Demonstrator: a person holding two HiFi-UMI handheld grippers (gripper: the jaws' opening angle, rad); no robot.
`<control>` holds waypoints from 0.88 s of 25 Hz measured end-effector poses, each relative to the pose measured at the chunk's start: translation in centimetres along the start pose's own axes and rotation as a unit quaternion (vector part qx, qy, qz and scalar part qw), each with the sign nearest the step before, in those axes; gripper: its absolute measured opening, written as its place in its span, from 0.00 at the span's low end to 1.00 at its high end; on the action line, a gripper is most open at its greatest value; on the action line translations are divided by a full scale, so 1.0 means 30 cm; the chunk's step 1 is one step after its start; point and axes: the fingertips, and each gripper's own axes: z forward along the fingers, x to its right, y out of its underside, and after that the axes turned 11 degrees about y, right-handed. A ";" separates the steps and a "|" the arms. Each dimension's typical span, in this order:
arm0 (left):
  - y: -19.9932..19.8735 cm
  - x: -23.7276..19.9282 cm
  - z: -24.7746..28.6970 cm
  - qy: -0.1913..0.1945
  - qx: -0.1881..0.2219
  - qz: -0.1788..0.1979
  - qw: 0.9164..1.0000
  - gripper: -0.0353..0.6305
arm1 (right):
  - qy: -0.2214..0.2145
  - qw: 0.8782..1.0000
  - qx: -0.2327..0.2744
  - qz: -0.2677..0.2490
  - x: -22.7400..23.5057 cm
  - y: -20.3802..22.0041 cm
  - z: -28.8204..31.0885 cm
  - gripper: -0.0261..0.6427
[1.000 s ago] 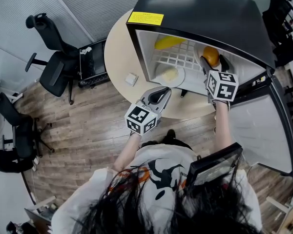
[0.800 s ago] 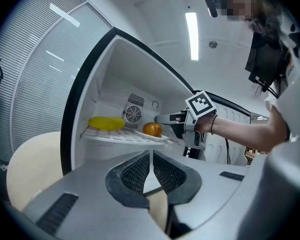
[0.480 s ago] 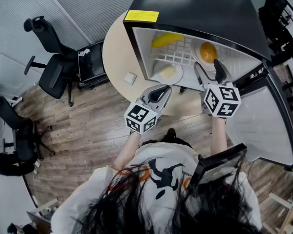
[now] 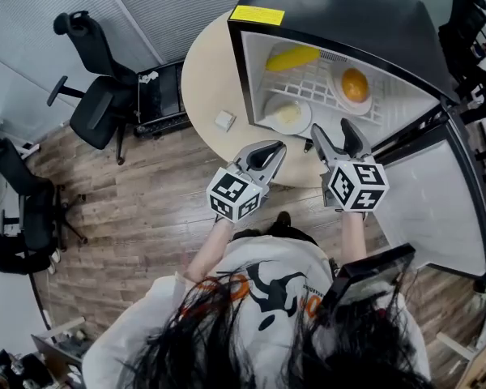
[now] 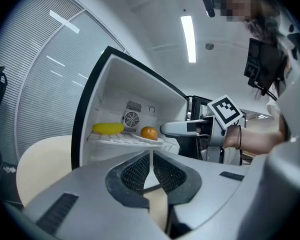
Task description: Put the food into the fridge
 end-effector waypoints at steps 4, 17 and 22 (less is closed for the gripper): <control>-0.003 0.001 -0.020 -0.014 0.006 -0.001 1.000 0.08 | -0.014 1.000 0.000 0.000 -0.040 0.015 -0.012 0.46; 0.009 0.031 0.010 -0.023 -0.002 -0.001 1.000 0.08 | -0.030 0.999 -0.008 0.022 -0.036 0.068 -0.032 0.25; -0.028 0.056 -0.084 -0.028 0.001 0.009 1.000 0.08 | -0.042 0.999 -0.013 0.028 -0.132 0.086 -0.071 0.23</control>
